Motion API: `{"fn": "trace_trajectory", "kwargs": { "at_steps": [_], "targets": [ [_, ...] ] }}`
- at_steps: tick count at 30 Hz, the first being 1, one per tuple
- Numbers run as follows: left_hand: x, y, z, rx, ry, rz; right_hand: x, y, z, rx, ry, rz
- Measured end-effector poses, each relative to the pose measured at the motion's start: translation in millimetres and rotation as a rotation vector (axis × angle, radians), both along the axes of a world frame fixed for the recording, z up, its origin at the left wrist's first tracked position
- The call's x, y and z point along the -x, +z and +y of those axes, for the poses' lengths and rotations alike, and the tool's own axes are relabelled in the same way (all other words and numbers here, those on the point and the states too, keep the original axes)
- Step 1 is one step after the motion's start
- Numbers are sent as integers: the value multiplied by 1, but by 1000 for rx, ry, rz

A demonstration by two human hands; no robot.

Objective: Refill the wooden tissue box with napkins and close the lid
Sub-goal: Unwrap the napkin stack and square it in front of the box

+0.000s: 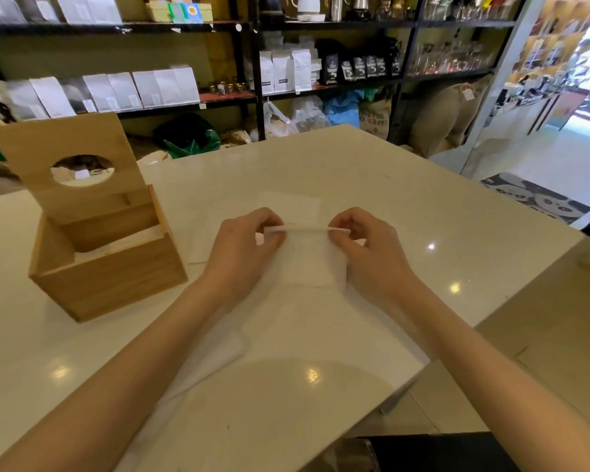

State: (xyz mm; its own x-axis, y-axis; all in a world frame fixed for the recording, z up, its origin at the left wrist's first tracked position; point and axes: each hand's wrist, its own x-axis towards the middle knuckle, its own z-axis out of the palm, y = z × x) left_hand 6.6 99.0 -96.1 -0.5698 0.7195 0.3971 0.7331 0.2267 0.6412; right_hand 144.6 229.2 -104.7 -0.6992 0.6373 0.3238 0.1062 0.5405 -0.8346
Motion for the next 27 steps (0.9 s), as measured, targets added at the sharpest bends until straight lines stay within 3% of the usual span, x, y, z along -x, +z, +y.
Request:
{"fn": "trace_trajectory", "kwargs": {
  "at_steps": [4, 9, 15, 27],
  "targets": [
    [2, 34, -15, -28, 63, -45, 11, 28, -5, 47, 101, 125],
    [3, 65, -53, -3, 140, -264, 29, 56, -25, 148, 282, 180],
    [-4, 57, -119, -16, 190, -655, 45, 54, -53, 323, 544, -43],
    [-14, 13, -177, -38, 302, -895, 64, 14, -91, 475, 706, -230]
  ]
}}
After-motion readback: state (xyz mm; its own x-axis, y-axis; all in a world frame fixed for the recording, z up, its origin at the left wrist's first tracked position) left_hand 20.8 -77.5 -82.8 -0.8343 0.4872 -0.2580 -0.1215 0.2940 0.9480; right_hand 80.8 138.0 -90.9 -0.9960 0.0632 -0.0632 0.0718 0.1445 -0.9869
